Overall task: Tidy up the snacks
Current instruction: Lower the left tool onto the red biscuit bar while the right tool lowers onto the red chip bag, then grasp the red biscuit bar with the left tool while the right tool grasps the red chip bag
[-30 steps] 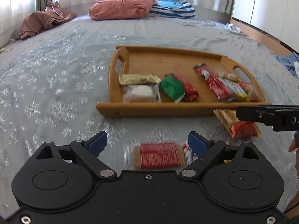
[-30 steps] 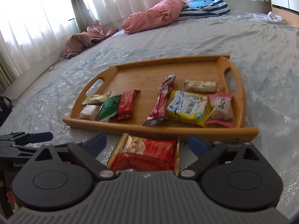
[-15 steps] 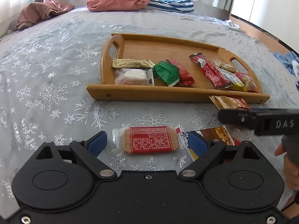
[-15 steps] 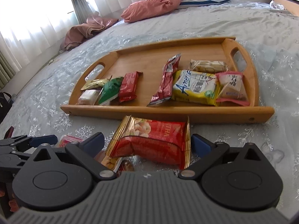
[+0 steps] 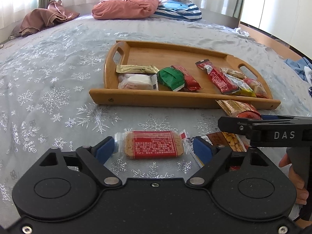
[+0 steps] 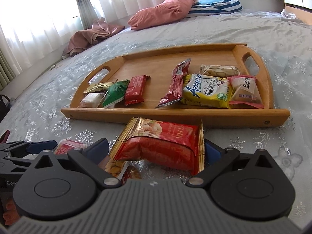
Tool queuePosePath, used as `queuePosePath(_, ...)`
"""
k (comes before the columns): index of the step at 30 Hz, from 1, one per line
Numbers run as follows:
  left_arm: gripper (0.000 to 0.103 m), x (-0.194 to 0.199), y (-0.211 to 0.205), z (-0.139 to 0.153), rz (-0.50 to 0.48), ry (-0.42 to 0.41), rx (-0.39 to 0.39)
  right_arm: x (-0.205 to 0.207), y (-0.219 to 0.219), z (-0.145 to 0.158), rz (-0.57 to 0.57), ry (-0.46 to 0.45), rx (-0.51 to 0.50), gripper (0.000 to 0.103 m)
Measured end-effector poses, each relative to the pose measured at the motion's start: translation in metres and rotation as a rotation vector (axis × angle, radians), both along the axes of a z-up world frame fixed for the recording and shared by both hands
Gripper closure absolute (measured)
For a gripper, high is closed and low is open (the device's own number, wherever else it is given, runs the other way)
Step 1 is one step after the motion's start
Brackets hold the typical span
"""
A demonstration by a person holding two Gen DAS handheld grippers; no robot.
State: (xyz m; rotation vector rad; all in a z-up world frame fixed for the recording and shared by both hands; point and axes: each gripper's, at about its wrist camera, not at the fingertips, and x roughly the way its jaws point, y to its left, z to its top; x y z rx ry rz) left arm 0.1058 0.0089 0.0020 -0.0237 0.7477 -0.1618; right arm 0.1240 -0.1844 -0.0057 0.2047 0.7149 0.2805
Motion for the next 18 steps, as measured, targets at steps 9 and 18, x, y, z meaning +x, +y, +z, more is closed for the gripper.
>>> queuePosePath(9,0.042,0.0007,0.0012,0.0015,0.01,-0.01,-0.015,0.0013,0.005,-0.0005,0.009,-0.008,-0.039,0.0)
queuePosePath(18,0.044,-0.0031,0.0013,0.0038,0.007,-0.02,-0.004,-0.0029,0.0096,0.0029,-0.03,-0.027,-0.096,0.013)
